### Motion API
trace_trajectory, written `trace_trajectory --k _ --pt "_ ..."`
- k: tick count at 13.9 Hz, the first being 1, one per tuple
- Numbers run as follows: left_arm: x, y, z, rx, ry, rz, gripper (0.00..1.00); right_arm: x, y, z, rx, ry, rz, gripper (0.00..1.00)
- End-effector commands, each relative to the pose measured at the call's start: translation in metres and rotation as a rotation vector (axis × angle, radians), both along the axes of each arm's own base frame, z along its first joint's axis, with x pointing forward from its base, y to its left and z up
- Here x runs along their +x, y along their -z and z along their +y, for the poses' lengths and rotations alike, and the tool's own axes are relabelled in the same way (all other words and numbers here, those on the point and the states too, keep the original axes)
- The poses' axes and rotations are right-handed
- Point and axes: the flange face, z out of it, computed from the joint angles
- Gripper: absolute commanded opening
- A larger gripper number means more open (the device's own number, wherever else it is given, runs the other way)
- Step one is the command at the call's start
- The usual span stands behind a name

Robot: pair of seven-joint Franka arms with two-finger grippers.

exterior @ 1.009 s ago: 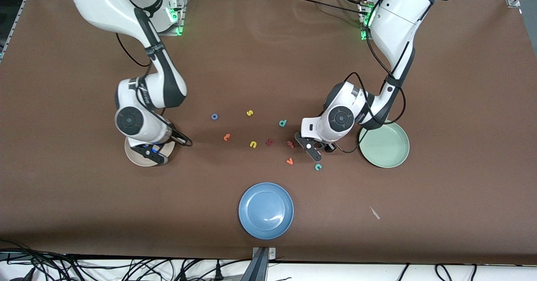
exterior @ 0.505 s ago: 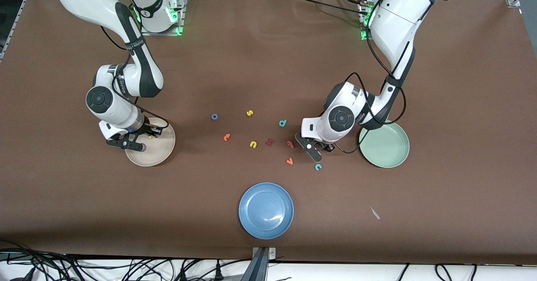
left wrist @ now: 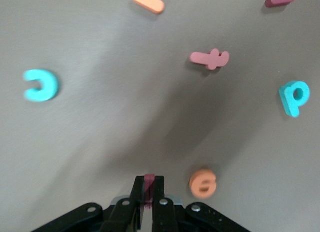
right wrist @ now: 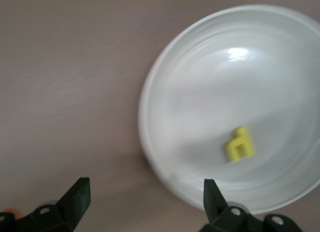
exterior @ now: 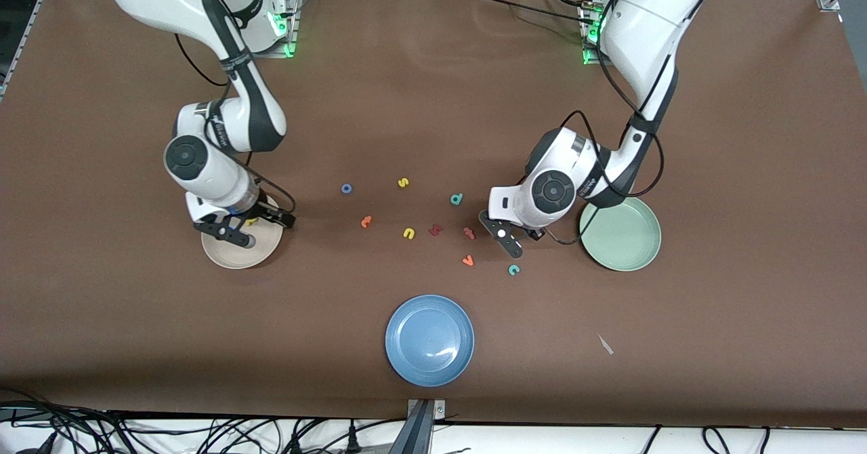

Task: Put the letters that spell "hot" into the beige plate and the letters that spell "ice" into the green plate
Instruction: 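Release the red i on the green plate while the right gripper reaches letters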

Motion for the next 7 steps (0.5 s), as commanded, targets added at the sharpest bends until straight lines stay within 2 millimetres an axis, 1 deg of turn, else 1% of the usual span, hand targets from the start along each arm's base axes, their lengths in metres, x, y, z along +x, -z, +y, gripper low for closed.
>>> trace_trajectory --k 1,2,3,4,5,6,7 --pt "0.01 -0.037 0.032 0.023 -0.019 0.008 0.0 0.005 0.007 0.044 0.032 0.105 0.018 1.0" --pt "0.018 -0.046 0.048 0.024 -0.043 0.006 0.0 0.003 0.007 0.056 0.041 0.112 0.02 1.0" --pt "0.024 -0.051 0.06 0.02 -0.025 0.015 0.0 0.002 0.006 0.065 0.048 0.101 0.02 1.0" --pt "0.033 -0.055 0.077 0.013 -0.003 0.015 0.0 -0.001 0.008 0.076 0.053 0.1 0.022 1.0" --pt "0.04 -0.056 0.099 0.004 0.013 0.017 0.0 -0.002 0.009 0.089 0.059 0.116 0.021 1.0" --pt "0.047 -0.054 0.119 -0.006 0.036 0.019 0.0 -0.004 0.015 0.105 0.057 0.142 0.027 1.0" --pt "0.05 -0.048 0.137 -0.012 0.058 0.029 0.0 -0.005 0.016 0.12 0.06 0.162 0.023 1.0"
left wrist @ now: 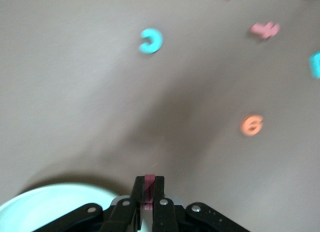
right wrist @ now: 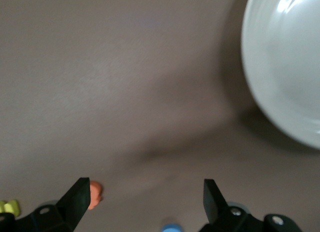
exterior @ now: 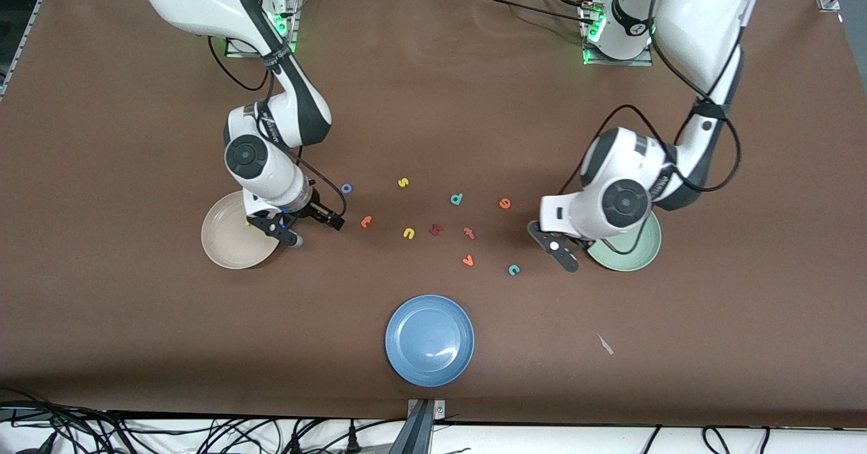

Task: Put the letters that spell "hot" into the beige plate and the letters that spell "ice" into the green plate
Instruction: 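Release the red i on the green plate while the right gripper reaches letters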

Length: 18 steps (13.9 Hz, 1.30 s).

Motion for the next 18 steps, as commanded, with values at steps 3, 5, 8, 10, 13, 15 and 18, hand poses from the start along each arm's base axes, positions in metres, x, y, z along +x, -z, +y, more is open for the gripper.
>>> trace_trajectory --k 3,5,8,10,13,15,18 --pt "0.01 0.025 0.069 -0.01 0.064 0.052 0.0 -0.004 0.022 0.058 0.0 0.108 0.022 1.0" --pt "0.008 0.043 0.093 0.006 0.059 0.08 0.0 -0.006 0.029 0.069 -0.003 0.139 0.028 1.0" --pt "0.0 0.066 0.098 0.04 0.087 0.115 0.0 -0.012 0.044 0.078 -0.017 0.162 0.044 1.0" --pt "-0.002 0.07 0.101 0.04 0.084 0.125 0.0 -0.013 0.051 0.081 -0.021 0.174 0.049 0.99" --pt "-0.003 0.066 0.104 0.041 0.08 0.129 0.96 -0.015 0.058 0.09 -0.023 0.171 0.052 0.93" --pt "-0.005 0.054 0.1 0.046 0.088 0.149 1.0 -0.015 0.062 0.091 -0.018 0.174 0.047 0.87" --pt "-0.008 0.019 0.091 0.054 0.078 0.173 1.0 -0.014 0.062 0.092 -0.017 0.174 0.045 0.53"
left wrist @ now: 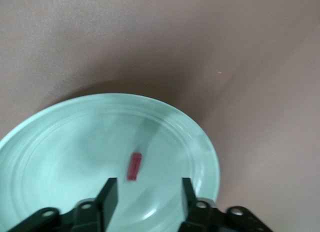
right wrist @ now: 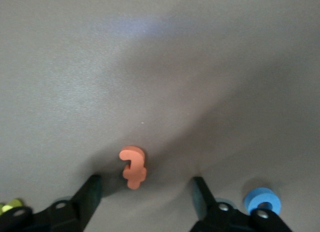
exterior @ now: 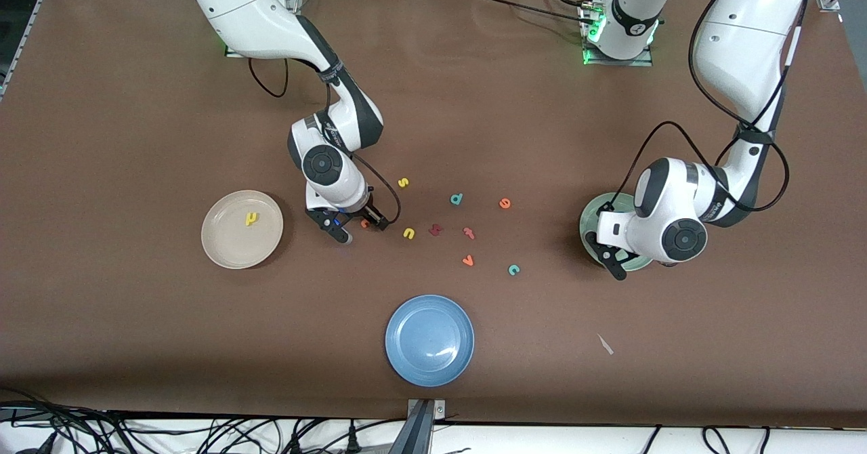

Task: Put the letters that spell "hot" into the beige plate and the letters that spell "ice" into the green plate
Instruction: 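Release the red i on the green plate while the right gripper reaches letters, then grasp the orange 2 with the right gripper while the left gripper grasps orange e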

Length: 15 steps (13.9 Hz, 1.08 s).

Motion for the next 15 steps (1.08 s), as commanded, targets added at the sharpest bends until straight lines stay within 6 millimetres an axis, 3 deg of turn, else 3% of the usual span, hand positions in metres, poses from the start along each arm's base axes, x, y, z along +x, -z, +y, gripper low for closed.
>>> trace_trajectory --k 1,2,3,5,10,13,14,15 --pt "-0.004 -0.043 -0.007 0.019 0.009 0.002 1.0 0.004 0.004 0.004 0.004 0.018 -0.002 0.42" --pt "-0.005 -0.046 -0.009 0.03 -0.018 0.005 1.0 0.005 0.004 0.003 0.005 0.022 -0.001 0.25" --pt "-0.008 -0.046 -0.023 0.038 -0.043 0.004 1.0 0.005 0.004 0.002 0.004 0.023 -0.002 0.14" --pt "-0.014 -0.05 -0.05 0.063 -0.13 -0.002 1.0 0.005 0.004 0.002 0.003 0.021 -0.003 0.0" --pt "-0.038 -0.054 -0.127 0.177 -0.408 -0.02 1.0 0.022 -0.017 0.001 0.011 0.022 -0.017 0.0" --pt "-0.062 -0.047 -0.185 0.281 -0.64 -0.051 1.0 0.021 -0.015 0.002 0.006 0.014 -0.017 0.0" --pt "-0.067 -0.037 -0.197 0.31 -0.72 -0.057 1.0 0.022 -0.015 0.001 0.003 0.011 -0.012 0.0" --pt "-0.076 -0.028 -0.217 0.33 -0.799 -0.071 1.0 0.021 -0.017 0.001 -0.002 0.007 -0.003 0.11"
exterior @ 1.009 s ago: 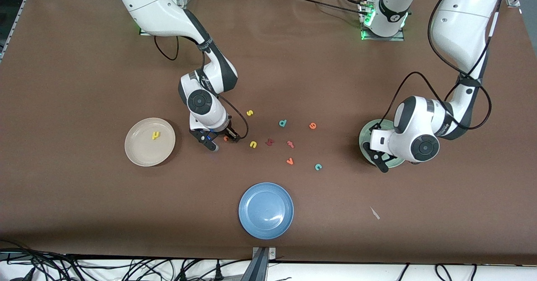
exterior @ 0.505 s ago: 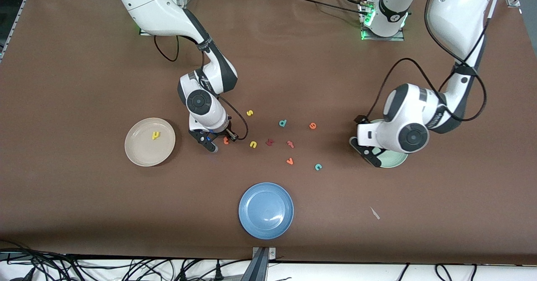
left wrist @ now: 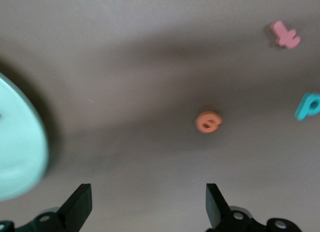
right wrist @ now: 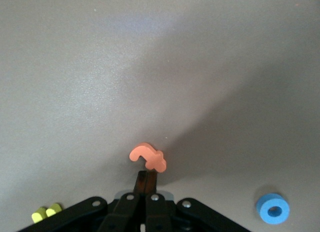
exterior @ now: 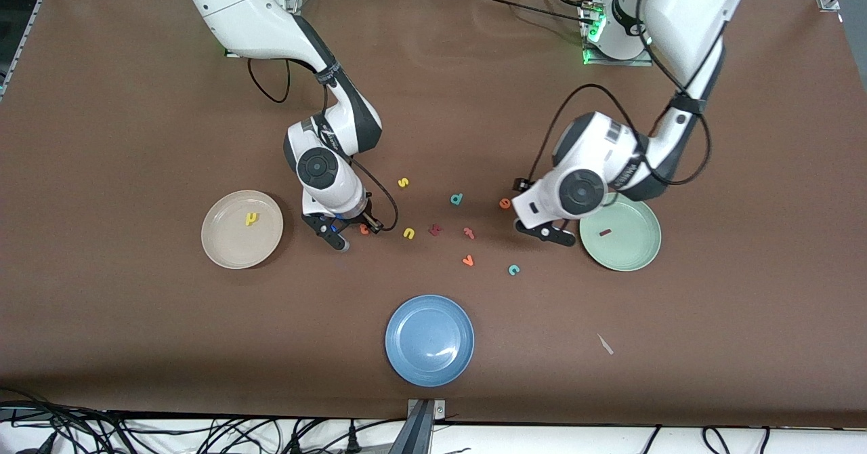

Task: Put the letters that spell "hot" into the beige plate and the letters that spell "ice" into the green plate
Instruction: 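Grasp the orange 2 with the right gripper while the left gripper grasps orange e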

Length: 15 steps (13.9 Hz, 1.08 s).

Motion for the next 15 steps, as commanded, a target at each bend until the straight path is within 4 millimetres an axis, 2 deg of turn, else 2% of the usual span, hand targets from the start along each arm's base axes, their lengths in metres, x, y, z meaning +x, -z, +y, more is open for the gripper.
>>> trace_trajectory --k 1,3,5,6,7,8,9,10,12,15 --pt "-0.017 0.019 -0.041 0.084 -0.218 -0.06 1.0 0.005 -0.002 0.002 -0.011 -0.012 0.023 0.31" --pt "-0.021 0.034 -0.059 0.107 -0.39 -0.1 1.0 0.007 -0.003 0.0 -0.017 -0.031 0.02 0.61" --pt "-0.021 0.041 -0.063 0.106 -0.443 -0.118 1.0 0.008 -0.004 -0.001 -0.019 -0.1 0.012 0.76" --pt "-0.018 0.042 -0.061 0.1 -0.458 -0.12 0.99 0.008 -0.003 -0.002 -0.018 -0.132 0.011 0.78" --pt "-0.014 0.043 -0.053 0.097 -0.484 -0.121 0.86 0.01 -0.002 -0.005 -0.019 -0.168 0.01 0.78" --pt "-0.006 0.043 -0.042 0.097 -0.529 -0.123 0.66 0.011 0.0 -0.008 -0.018 -0.212 0.01 0.78" --pt "-0.004 0.043 -0.039 0.097 -0.579 -0.113 0.58 0.011 0.001 -0.008 -0.017 -0.257 0.009 0.78" --pt "-0.002 0.043 -0.04 0.079 -0.608 -0.111 0.57 0.011 0.001 -0.009 -0.016 -0.29 0.007 0.78" --pt "0.0 0.057 -0.033 0.075 -0.628 -0.106 0.58 0.01 0.002 -0.011 -0.018 -0.378 0.028 0.77" --pt "-0.005 0.067 -0.033 0.082 -0.659 -0.107 0.58 0.014 0.0 -0.017 -0.016 -0.461 0.048 0.75"
